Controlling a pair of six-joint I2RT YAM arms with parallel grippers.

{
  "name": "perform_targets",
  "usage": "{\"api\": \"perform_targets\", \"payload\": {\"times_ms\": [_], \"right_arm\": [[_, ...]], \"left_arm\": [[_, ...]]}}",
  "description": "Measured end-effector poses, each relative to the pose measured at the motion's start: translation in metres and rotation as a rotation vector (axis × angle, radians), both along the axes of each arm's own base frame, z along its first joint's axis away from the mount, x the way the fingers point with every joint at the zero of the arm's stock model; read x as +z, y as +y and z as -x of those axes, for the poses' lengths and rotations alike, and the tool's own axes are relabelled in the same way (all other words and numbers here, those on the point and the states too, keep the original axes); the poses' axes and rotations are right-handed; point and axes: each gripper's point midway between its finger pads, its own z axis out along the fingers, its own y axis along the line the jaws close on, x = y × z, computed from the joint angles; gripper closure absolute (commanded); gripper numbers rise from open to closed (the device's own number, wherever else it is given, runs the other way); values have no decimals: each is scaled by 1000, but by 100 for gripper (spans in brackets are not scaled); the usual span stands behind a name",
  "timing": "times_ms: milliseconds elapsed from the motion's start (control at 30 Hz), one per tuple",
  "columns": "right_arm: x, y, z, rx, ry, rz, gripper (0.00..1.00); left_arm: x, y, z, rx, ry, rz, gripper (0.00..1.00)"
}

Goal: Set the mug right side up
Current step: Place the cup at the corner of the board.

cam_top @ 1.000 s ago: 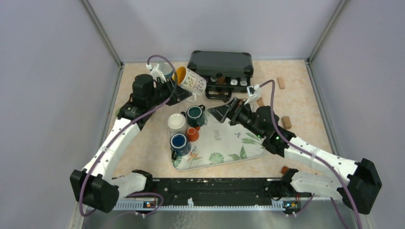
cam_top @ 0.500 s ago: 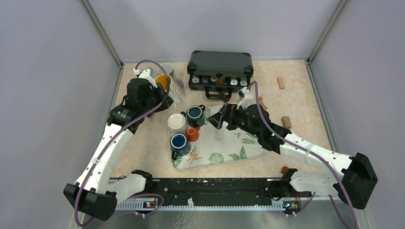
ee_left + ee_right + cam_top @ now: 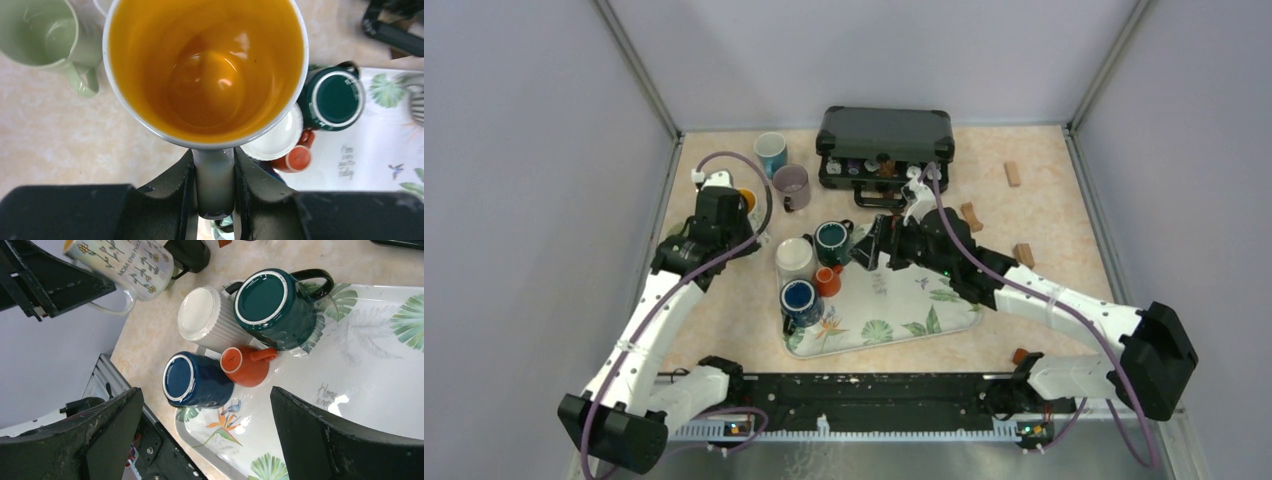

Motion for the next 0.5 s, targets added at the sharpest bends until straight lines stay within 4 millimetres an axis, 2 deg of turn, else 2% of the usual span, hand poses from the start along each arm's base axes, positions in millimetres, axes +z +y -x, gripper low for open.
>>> {"api": "perform_targets", "payload": {"times_ms": [333,500], "right_arm": [[-2,2,2,27,-6,14,1],[-3,2,3,35,-8,19,1]], "left_arm": [[-59,13,20,55,135,-47,100],[-82,16,27,80,167,-47,100]]}}
